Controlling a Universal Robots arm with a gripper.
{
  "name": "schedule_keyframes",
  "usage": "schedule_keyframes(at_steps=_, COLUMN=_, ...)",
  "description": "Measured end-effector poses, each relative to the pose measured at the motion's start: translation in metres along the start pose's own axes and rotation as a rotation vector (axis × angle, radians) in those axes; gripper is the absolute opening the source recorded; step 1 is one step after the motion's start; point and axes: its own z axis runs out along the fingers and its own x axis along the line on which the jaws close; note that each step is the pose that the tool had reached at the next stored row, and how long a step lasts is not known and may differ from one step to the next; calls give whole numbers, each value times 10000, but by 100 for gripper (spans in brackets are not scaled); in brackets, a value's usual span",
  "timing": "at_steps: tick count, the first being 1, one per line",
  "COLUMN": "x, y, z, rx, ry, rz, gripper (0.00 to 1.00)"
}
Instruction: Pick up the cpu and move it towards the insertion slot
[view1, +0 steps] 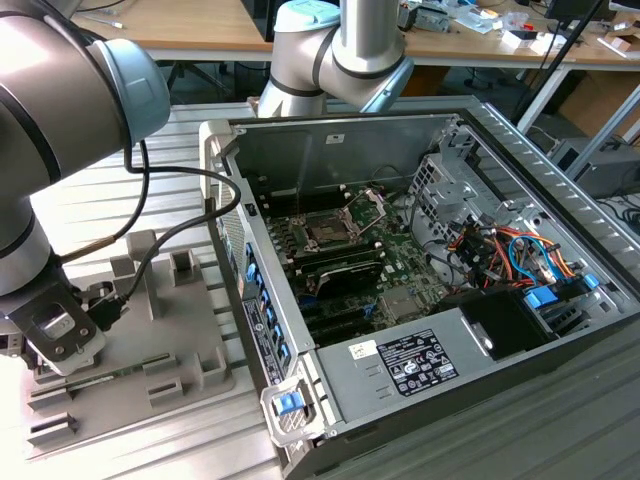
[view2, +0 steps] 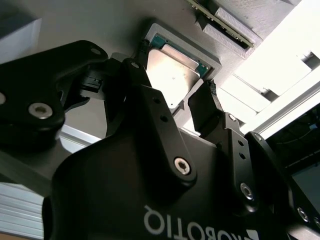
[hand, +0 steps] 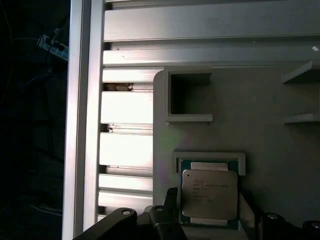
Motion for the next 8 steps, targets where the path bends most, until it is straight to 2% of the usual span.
schedule_keyframes(at_steps=8, x=-1, y=-1, z=12, rx=1, ry=1, rz=0, gripper=60)
